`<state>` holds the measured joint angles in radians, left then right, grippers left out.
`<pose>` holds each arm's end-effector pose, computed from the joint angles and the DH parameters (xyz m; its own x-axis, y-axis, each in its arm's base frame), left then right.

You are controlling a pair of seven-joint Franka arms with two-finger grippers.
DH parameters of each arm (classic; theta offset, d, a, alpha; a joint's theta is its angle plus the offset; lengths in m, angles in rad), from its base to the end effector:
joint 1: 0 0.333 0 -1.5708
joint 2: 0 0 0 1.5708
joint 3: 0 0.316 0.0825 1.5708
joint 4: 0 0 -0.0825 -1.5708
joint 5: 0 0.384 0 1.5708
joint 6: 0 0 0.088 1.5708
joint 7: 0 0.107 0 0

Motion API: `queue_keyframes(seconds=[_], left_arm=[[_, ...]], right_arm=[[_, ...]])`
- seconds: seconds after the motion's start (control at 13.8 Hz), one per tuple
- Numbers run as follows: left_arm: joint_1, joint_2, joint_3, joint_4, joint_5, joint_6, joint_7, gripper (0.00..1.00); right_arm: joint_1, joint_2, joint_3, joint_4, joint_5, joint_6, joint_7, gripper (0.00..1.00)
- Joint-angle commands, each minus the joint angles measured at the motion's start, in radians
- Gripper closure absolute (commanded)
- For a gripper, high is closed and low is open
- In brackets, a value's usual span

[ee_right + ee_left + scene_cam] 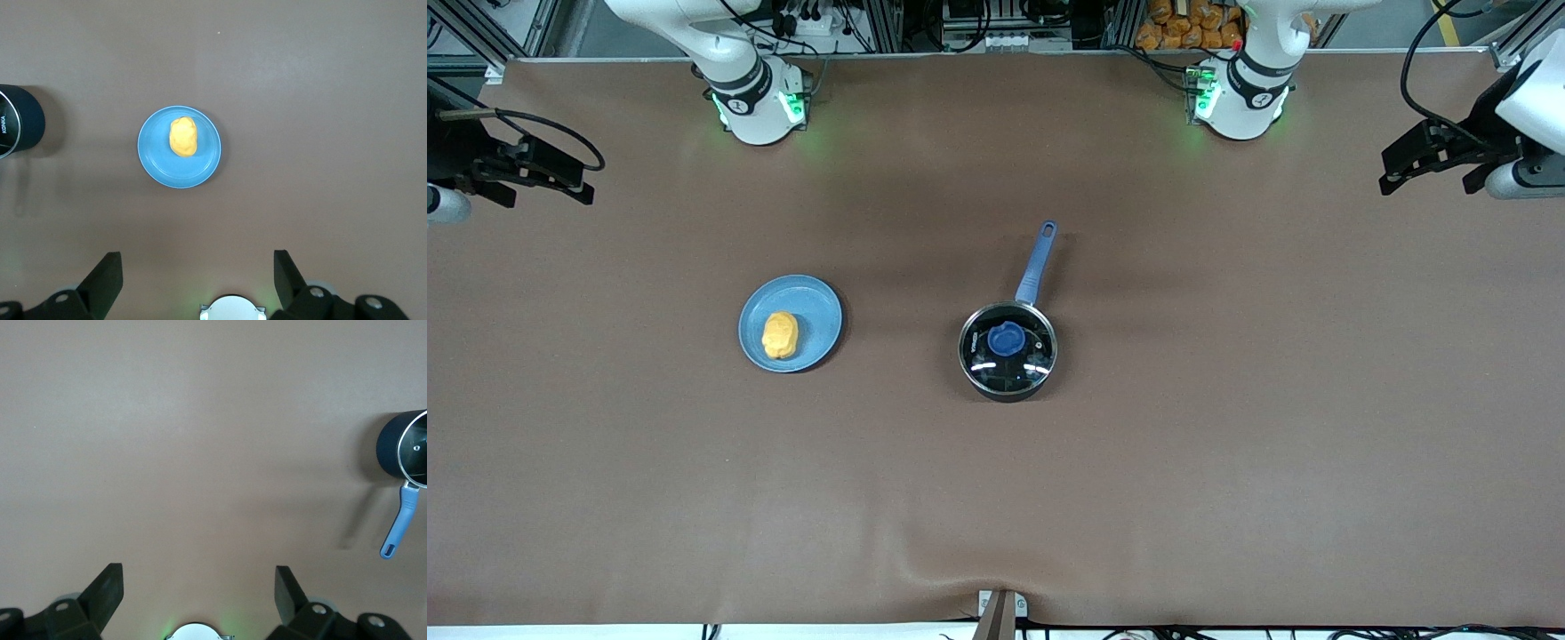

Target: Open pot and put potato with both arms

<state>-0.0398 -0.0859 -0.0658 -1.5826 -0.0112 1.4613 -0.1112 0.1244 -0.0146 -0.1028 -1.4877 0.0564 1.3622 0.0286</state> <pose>0.5130 -0.0574 0.6555 0.9993 0.0049 -0.0360 0.0049 -1.0000 0.0015 0.5274 0.0178 0.6538 0.9937 0.0048 -0.1120 -0.0014 -0.9985 -0.0544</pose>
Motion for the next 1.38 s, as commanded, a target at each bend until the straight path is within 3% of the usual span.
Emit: queue_keyframes(seconds=[0.0, 0.22, 0.51, 0.73, 1.02, 1.16, 1.31], left_arm=[[-0.018, 0.066, -0.031, 0.050, -0.010, 0.002, -0.019, 0.00], [-0.038, 0.170, -0.101, 0.119, -0.018, 0.034, -0.068, 0.00], [-0.138, 0.274, -0.154, 0.125, -0.027, 0.141, -0.246, 0.00], [-0.253, 0.380, -0.154, 0.147, -0.024, 0.276, -0.454, 0.00], [-0.396, 0.590, -0.141, 0.311, 0.009, 0.349, -0.675, 0.00], [-0.437, 0.645, -0.135, 0.316, 0.019, 0.442, -0.729, 0.00], [-0.526, 0.717, -0.067, 0.355, 0.019, 0.478, -0.775, 0.00]], right_arm=[[-0.012, -0.004, 0.005, -0.010, 0.013, 0.009, -0.015, 0.00], [-0.012, -0.004, 0.005, -0.011, 0.013, 0.009, -0.015, 0.00], [-0.012, -0.005, 0.005, -0.011, 0.013, 0.009, -0.015, 0.00], [-0.012, -0.004, 0.005, -0.011, 0.013, 0.009, -0.015, 0.00], [-0.011, -0.004, 0.005, -0.013, 0.013, 0.015, -0.015, 0.00], [-0.011, -0.004, 0.005, -0.020, 0.013, 0.024, -0.015, 0.00], [-0.009, -0.002, 0.005, -0.029, 0.013, 0.038, -0.015, 0.00]])
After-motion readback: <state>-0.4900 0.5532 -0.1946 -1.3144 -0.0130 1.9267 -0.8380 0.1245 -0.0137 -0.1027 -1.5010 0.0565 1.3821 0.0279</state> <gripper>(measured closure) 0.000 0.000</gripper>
